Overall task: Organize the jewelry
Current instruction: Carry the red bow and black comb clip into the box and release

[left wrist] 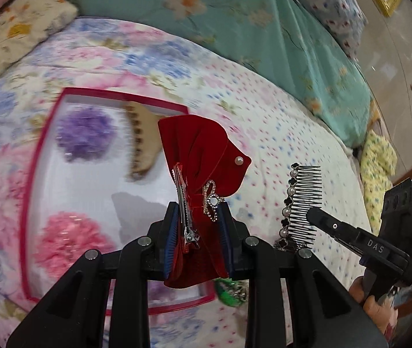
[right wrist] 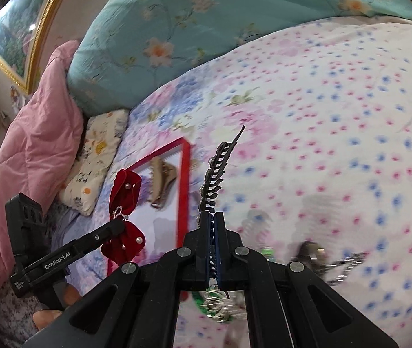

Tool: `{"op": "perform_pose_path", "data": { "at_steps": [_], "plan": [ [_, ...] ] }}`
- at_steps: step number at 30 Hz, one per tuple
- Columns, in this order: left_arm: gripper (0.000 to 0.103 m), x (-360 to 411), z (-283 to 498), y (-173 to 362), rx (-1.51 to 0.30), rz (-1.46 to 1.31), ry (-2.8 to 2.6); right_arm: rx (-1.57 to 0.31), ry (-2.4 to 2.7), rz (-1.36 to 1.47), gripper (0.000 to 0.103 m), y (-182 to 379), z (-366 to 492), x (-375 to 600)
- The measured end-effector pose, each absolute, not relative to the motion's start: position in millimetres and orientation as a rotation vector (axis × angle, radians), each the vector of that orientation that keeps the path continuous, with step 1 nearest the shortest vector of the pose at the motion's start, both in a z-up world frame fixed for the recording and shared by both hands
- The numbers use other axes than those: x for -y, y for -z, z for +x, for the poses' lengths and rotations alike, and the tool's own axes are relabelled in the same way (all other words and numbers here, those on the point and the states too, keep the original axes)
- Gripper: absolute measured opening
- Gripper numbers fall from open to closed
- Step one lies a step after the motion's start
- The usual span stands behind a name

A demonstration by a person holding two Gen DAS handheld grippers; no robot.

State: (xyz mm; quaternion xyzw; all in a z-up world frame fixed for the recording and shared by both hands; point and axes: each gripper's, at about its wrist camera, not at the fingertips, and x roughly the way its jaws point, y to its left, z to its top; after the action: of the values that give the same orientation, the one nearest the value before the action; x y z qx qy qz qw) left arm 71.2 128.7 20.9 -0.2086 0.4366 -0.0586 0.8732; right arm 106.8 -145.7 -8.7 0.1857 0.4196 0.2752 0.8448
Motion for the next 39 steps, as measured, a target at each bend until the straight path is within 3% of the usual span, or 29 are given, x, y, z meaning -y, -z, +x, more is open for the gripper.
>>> {"op": "perform_pose_path", "data": {
  "at_steps": [20,39],
  "plan": [
    [0.024,-217.7,68.3,-0.1,-0.893,-0.545,-0.003,-0.961,-0.669,0.263,0.001,11.6,124.8,24.4],
    [0.024,-224.5,131.3,45.2,-0.973,-0.545,0.004,-1.026,-0.586,0.165,0.002,47.7,168.3,-11.7]
  ]
}}
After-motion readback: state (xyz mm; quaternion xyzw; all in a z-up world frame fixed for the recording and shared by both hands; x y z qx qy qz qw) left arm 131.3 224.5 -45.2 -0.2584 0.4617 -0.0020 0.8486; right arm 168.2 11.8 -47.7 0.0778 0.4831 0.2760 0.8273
